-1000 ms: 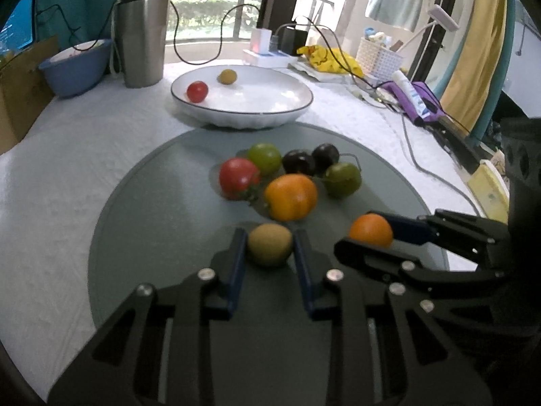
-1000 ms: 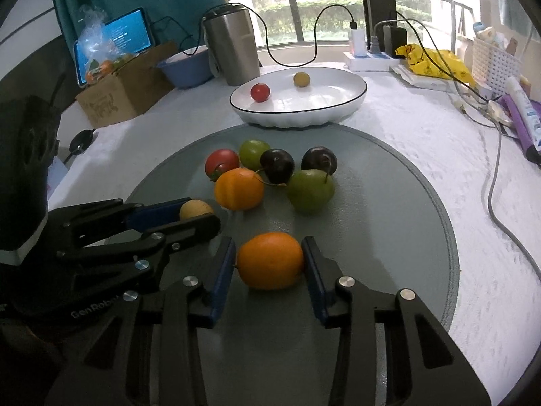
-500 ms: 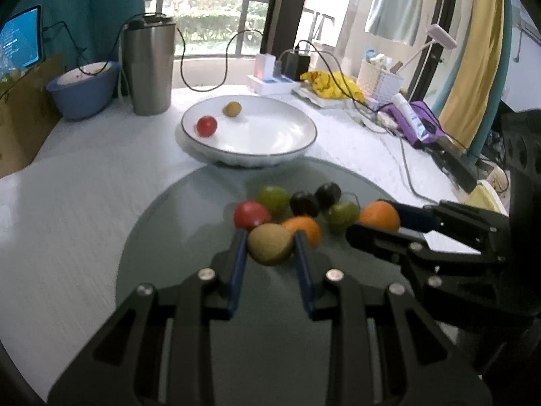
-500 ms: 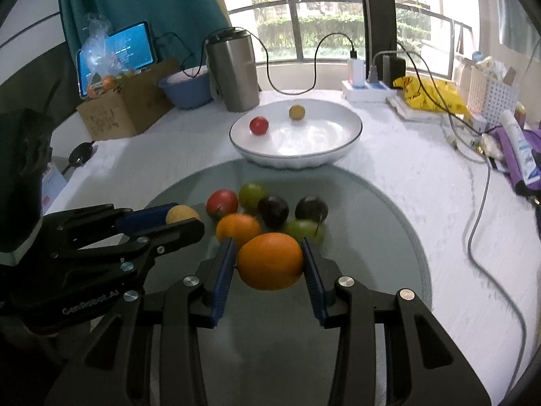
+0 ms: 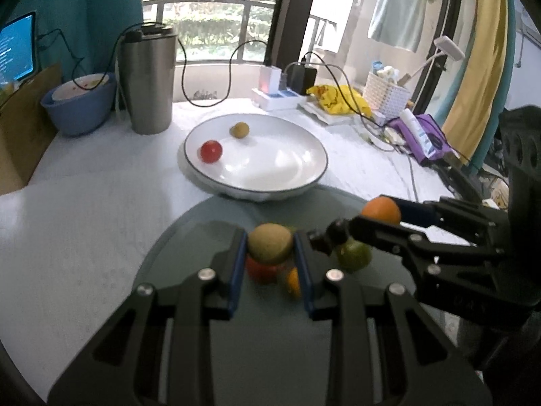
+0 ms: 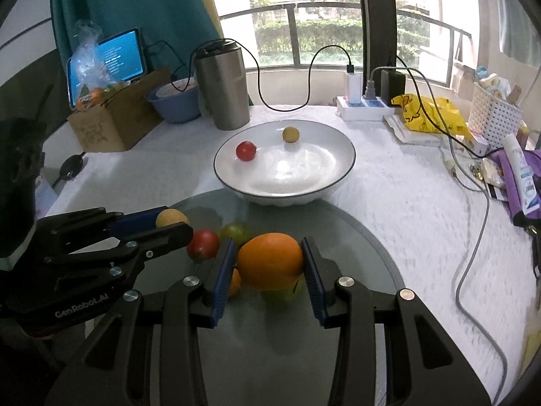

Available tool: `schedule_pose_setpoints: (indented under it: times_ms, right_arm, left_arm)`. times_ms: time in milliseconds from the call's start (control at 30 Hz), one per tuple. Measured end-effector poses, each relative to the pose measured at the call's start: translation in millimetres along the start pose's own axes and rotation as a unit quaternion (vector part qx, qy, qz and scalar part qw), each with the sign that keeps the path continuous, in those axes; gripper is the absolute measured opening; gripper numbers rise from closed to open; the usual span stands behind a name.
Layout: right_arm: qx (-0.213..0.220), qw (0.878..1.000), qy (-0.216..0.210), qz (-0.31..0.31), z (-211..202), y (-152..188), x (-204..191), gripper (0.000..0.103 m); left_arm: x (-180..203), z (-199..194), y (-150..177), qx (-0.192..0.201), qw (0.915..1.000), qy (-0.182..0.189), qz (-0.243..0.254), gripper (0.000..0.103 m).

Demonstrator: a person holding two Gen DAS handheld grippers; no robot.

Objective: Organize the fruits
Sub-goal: 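Release the orange into the white bowl while the left tool releases the yellow plum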

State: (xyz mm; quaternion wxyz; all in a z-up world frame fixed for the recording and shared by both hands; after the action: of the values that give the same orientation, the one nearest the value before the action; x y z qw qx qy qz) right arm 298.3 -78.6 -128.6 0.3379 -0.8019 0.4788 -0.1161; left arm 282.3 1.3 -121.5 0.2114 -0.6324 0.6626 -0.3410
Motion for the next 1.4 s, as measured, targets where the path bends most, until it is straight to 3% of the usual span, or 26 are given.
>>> schedule_pose_setpoints:
  times_ms: [733,1400]
  right_arm:
    - [0.006,1.000,0.004,-0.010,34.9,-48.6,17.1,0.042]
    - [-0.023,1.000,0.004,-0.017,93.0,-62.0,29.2,0.042]
  left_arm:
    - [-20.6,34.9,-36.9,0.007,0.9999,-0.013,0.003,0.029]
    - [-36.9,81.5,-48.1,-0.019,0.9997,-0.011,-0.014,0.029]
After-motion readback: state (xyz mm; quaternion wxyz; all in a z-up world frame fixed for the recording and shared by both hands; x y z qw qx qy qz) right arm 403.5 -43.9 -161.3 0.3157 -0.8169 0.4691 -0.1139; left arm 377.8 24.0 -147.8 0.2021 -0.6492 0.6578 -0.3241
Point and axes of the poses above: each gripper's, at about its wrist camera, not at the fingertips, and z roughly the way its jaws point, x to its right, y to its underside, the point moved 9 cm from there along z, roughly the way its jaws point, and after that the axes turned 3 degrees about z, right-handed, at the moved point
